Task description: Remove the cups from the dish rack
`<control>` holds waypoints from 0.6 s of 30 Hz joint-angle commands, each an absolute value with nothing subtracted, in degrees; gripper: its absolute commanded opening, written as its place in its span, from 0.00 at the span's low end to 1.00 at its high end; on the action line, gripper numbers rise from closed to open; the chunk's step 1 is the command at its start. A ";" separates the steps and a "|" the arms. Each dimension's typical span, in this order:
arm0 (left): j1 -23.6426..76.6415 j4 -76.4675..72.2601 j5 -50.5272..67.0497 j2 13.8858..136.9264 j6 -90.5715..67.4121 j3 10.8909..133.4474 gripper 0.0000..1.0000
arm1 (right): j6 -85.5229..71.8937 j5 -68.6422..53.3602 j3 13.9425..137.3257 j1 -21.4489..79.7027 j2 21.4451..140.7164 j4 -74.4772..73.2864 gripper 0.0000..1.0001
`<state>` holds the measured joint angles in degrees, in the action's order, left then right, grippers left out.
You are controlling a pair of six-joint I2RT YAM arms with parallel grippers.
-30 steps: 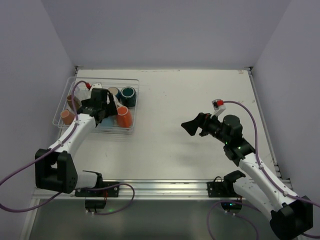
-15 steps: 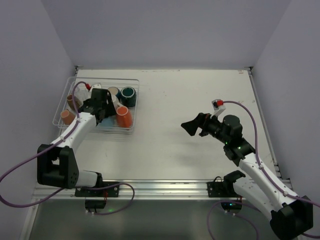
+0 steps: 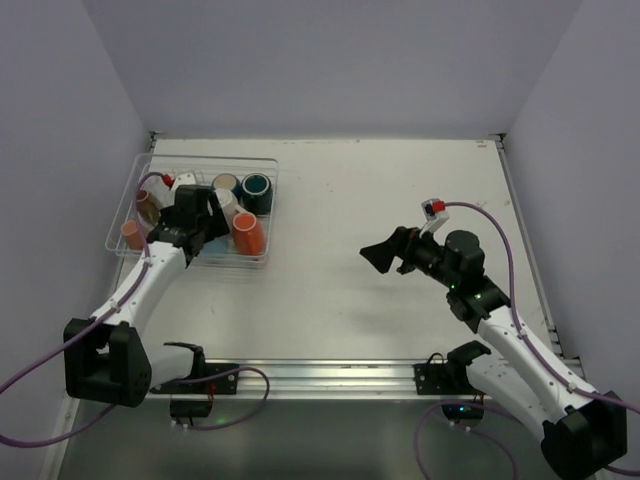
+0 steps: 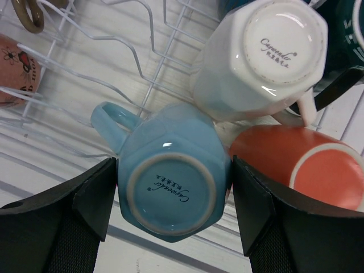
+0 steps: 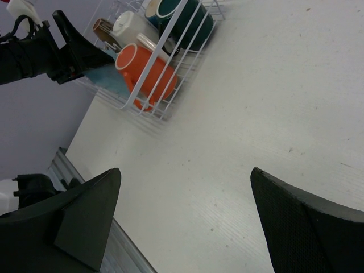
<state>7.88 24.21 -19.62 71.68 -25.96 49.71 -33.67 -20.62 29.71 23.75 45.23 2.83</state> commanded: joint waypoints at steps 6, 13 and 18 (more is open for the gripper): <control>7.56 22.76 -21.36 63.55 -24.88 50.98 0.13 | -35.59 -20.83 31.72 26.28 45.79 5.63 0.98; 7.56 24.60 -19.69 61.62 -24.26 53.43 0.07 | -37.44 -19.78 34.62 28.47 47.72 6.68 0.98; 7.56 27.85 -17.06 57.58 -23.47 58.70 0.06 | -43.04 -22.06 35.77 30.58 50.97 12.91 0.98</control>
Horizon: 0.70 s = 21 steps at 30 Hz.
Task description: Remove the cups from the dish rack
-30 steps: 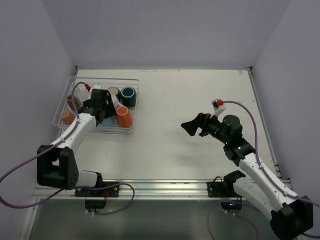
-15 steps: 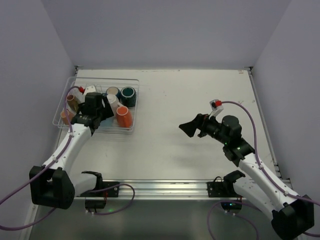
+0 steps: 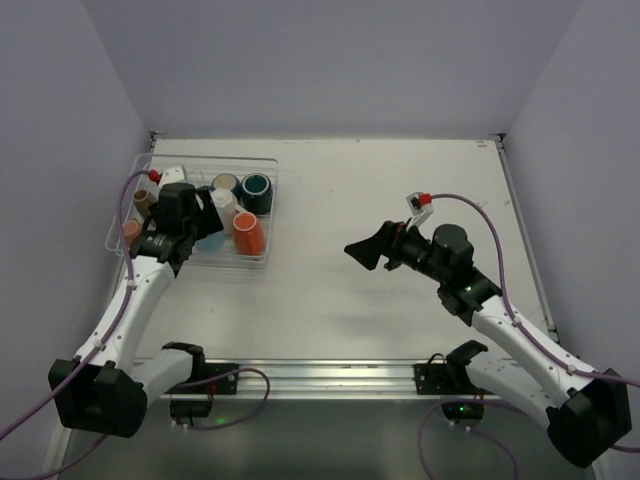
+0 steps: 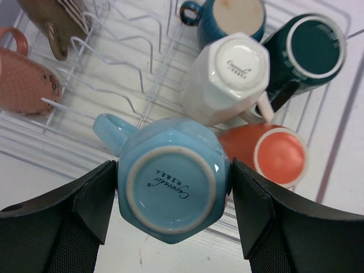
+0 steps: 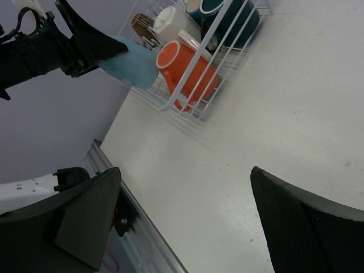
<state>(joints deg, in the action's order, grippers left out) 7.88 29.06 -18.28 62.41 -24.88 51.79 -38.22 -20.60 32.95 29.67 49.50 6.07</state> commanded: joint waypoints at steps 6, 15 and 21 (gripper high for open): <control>7.65 30.14 -7.75 54.23 -23.81 63.19 0.05 | -49.12 -22.68 37.52 33.65 55.54 21.78 0.96; 7.73 18.85 17.38 50.98 -31.36 61.79 0.05 | -53.78 -21.01 41.57 39.81 63.45 35.67 0.96; 8.87 4.50 30.58 49.13 -39.81 57.13 0.06 | -54.75 -17.15 42.89 40.08 68.46 40.25 0.95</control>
